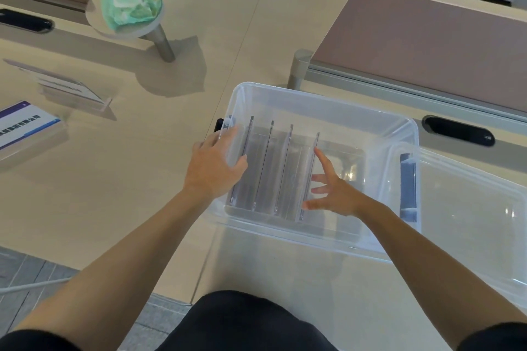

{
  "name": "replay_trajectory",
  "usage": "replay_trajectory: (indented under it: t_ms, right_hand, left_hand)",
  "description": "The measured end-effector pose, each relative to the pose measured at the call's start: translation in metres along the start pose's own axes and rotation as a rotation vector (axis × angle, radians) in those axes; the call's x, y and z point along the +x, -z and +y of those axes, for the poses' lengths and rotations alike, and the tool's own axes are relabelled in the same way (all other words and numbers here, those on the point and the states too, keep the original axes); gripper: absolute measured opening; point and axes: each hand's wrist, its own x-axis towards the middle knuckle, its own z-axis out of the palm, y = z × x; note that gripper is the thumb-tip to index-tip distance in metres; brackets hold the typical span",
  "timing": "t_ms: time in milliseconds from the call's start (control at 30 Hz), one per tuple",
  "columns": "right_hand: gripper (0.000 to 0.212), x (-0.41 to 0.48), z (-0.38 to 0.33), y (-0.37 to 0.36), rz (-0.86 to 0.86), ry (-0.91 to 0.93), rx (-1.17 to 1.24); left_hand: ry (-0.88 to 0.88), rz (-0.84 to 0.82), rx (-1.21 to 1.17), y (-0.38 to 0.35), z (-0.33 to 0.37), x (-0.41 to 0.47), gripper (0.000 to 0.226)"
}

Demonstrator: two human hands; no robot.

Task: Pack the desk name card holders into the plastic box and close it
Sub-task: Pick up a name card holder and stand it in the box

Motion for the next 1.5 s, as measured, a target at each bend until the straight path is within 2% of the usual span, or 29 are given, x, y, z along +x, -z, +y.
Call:
replay_trajectory:
  t_ms: [333,500,1133,1300,1367,1433,1500]
  right_hand:
    - [0.122,0.014,-0.007,-0.004,-0.009,0.036,0.021]
    - [0.126,0.018,-0.006,-0.005,-0.023,0.044,0.053]
    - [0.126,0.022,0.001,-0.002,-0.074,-0.052,0.098]
    - [0.126,0.017,-0.005,-0.003,-0.067,-0.055,0.089]
    - [0.123,0.011,-0.013,-0.004,-0.037,-0.071,0.01]
    - [0.115,0.0,-0.025,-0.003,0.064,-0.09,-0.137]
    - [0.095,-0.021,-0.04,0.002,0.217,-0.103,-0.242]
  left_hand:
    - [-0.012,0.009,-0.002,-0.002,-0.003,0.001,0.063]
    - [0.001,0.001,0.008,-0.002,-0.004,0.003,0.064]
    - [0.008,0.0,0.019,-0.002,-0.003,0.003,0.063]
    - [-0.005,-0.015,0.107,-0.004,-0.004,0.004,0.065]
    - [-0.075,0.017,0.293,-0.004,-0.003,0.003,0.064]
    - [-0.203,0.085,0.481,-0.005,-0.002,-0.001,0.06]
    - [-0.342,0.107,0.514,-0.007,0.002,-0.004,0.053]
